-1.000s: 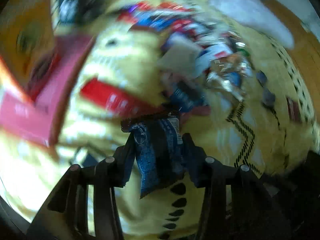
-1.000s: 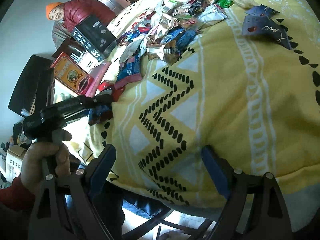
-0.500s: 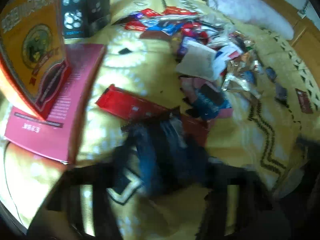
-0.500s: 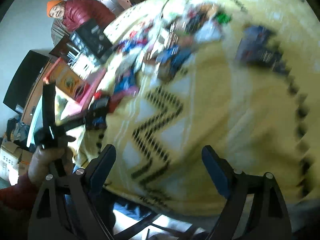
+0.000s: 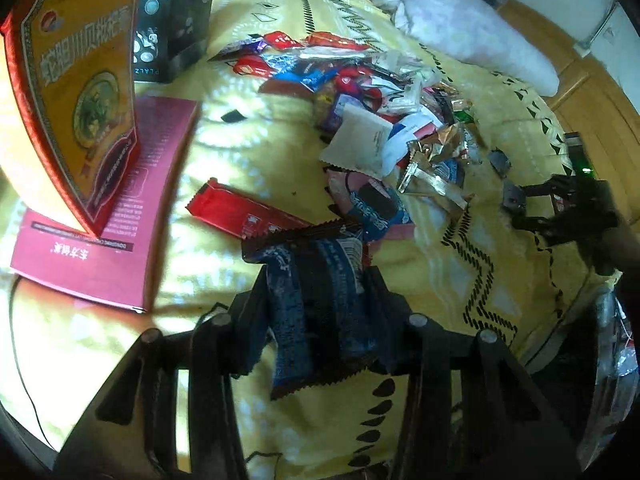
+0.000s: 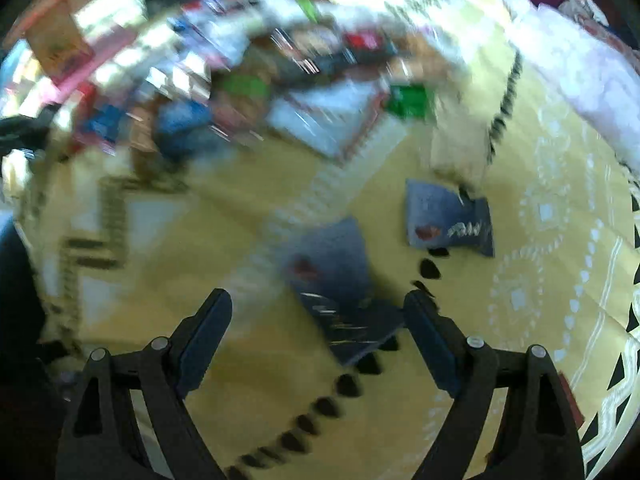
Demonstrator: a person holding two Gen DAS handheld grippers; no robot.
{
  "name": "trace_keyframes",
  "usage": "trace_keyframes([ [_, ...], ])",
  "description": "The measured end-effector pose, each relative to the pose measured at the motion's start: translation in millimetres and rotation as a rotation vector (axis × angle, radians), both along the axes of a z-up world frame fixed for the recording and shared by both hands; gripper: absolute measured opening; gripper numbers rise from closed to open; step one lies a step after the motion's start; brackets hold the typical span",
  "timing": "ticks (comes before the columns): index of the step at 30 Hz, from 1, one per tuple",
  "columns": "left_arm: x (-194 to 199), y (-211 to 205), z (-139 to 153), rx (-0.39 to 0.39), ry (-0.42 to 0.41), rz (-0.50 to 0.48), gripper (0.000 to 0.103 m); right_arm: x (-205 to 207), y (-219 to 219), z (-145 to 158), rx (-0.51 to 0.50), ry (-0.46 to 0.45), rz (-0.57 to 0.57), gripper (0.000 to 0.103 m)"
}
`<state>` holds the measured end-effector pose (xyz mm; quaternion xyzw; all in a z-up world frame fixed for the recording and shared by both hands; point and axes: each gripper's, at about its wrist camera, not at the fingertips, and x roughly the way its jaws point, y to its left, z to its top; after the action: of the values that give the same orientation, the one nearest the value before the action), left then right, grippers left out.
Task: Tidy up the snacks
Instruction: 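Grasp the navy chocolate pack with the right tool while the left tool holds the blue pack, then carry the blue striped pack and navy chocolate pack over the glass bowl with both tools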
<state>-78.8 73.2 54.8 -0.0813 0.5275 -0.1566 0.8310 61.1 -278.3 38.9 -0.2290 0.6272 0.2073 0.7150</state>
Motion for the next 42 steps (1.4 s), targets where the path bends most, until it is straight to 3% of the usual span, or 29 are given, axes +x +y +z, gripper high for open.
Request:
trace_keyframes([
  [2, 0, -3, -2, -0.002, 0.003, -0.006, 0.045, 4, -9, -10, 0.043, 0.021, -0.038, 0.082],
  [5, -4, -8, 1, -0.006, -0.013, -0.016, 0.045, 1, -22, -8, 0.106, -0.031, -0.116, 0.067],
  [7, -5, -10, 6, -0.001, -0.034, -0.027, 0.045, -3, -32, 1, 0.119, -0.068, -0.168, 0.052],
  [16, -12, -5, 45, -0.024, -0.150, -0.026, 0.045, -31, -54, 81, 0.346, -0.255, -0.379, 0.049],
  [23, -19, 18, 105, -0.023, -0.313, 0.016, 0.045, -50, 14, 151, 0.470, -0.422, -0.354, 0.049],
  [28, -25, 54, 150, -0.023, -0.428, 0.098, 0.045, -40, 67, 200, 0.575, -0.504, -0.305, 0.049],
  [35, -31, 157, 191, 0.031, -0.504, 0.358, 0.045, -18, 188, 261, 0.742, -0.525, -0.146, 0.049],
  [42, -44, 276, 196, 0.067, -0.489, 0.638, 0.045, -9, 345, 293, 0.874, -0.441, 0.040, 0.049],
])
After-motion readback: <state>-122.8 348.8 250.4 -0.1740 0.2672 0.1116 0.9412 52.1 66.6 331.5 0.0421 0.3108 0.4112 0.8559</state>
